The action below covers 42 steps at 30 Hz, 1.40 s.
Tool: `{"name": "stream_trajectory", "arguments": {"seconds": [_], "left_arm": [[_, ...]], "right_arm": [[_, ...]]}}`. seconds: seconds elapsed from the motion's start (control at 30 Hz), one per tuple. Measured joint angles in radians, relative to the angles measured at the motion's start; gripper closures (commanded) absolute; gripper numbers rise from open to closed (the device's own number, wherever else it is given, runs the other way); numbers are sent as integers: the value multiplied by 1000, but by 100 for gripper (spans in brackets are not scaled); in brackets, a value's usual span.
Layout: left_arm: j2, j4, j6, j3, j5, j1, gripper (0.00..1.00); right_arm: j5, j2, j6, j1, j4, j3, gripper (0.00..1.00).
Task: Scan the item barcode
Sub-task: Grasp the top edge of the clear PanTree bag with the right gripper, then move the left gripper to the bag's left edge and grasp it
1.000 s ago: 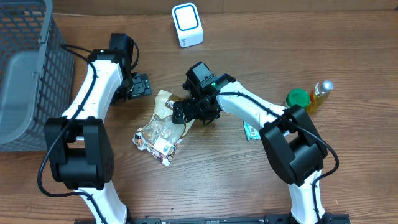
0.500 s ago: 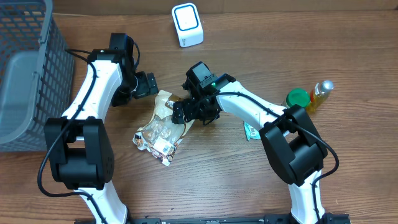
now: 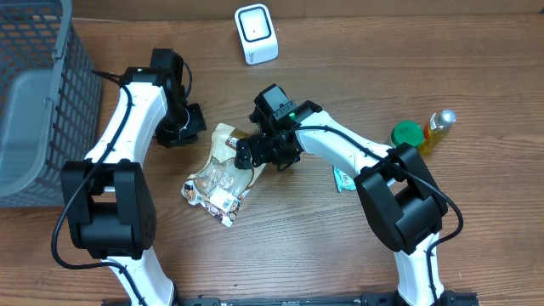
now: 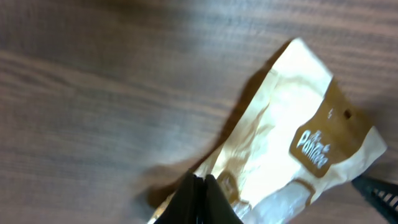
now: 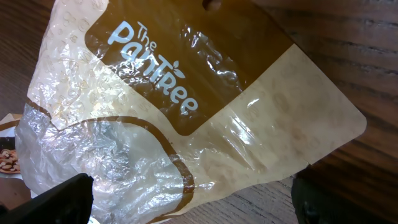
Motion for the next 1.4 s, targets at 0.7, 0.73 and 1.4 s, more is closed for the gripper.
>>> {"name": "stream_trajectory", "arguments": {"seconds": [0.7, 0.73, 1.4], "left_arm": [[-2, -156, -1, -150, 6, -26, 94], [-2, -137, -3, -168, 6, -26, 93], [-40, 138, -60, -308, 19, -74, 91]], "right_arm": [[0, 0, 0, 0, 0, 0, 0], [1, 0, 0, 0, 0, 0, 0], [23, 0, -2, -6, -69, 5, 30]]}}
